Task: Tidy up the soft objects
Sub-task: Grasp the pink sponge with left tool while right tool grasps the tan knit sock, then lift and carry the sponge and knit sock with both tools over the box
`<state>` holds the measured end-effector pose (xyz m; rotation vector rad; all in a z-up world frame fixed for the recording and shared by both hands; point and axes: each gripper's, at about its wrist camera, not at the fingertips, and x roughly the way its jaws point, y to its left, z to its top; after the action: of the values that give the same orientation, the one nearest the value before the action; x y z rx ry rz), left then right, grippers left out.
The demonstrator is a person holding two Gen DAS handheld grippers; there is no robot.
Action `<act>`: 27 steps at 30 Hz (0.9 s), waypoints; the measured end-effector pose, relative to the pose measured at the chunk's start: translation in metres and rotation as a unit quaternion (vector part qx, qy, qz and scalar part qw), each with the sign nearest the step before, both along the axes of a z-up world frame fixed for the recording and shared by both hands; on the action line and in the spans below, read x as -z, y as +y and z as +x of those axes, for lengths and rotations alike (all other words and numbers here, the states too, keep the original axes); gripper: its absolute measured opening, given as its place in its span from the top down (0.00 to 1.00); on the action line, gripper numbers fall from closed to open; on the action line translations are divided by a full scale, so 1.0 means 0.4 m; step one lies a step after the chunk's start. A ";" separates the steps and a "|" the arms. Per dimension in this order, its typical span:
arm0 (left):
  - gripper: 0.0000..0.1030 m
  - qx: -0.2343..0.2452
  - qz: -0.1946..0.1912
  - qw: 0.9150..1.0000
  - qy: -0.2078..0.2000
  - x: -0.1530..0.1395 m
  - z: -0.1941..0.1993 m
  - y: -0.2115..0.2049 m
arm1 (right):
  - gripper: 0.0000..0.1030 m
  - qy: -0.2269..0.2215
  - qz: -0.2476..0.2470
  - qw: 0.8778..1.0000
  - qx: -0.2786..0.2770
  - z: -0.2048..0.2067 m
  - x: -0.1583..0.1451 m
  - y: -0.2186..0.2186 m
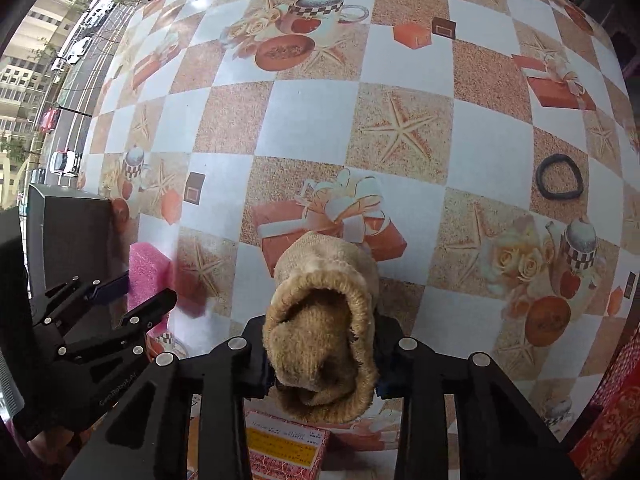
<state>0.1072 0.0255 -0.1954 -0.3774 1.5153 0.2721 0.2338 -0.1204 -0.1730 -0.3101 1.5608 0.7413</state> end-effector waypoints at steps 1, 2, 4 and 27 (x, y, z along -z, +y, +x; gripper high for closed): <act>0.55 0.002 0.000 1.000 -0.005 -0.014 0.001 0.001 | 0.64 -0.001 0.005 1.000 0.005 0.003 -0.012 -0.009; 0.55 0.006 0.001 1.000 -0.010 -0.029 0.002 0.000 | 0.64 -0.001 0.011 1.000 0.009 -0.002 -0.024 -0.023; 0.55 0.013 0.006 1.000 -0.020 -0.057 0.004 -0.003 | 0.64 -0.002 0.020 1.000 0.016 -0.005 -0.055 -0.036; 0.55 0.060 0.001 0.996 -0.068 -0.279 -0.215 -0.132 | 0.64 -0.010 0.090 0.996 -0.005 -0.276 -0.296 -0.104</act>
<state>0.0213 -0.0273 -0.0836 -0.2963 1.3987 0.1494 0.1235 -0.1619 -0.0546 -0.1915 1.4619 0.8781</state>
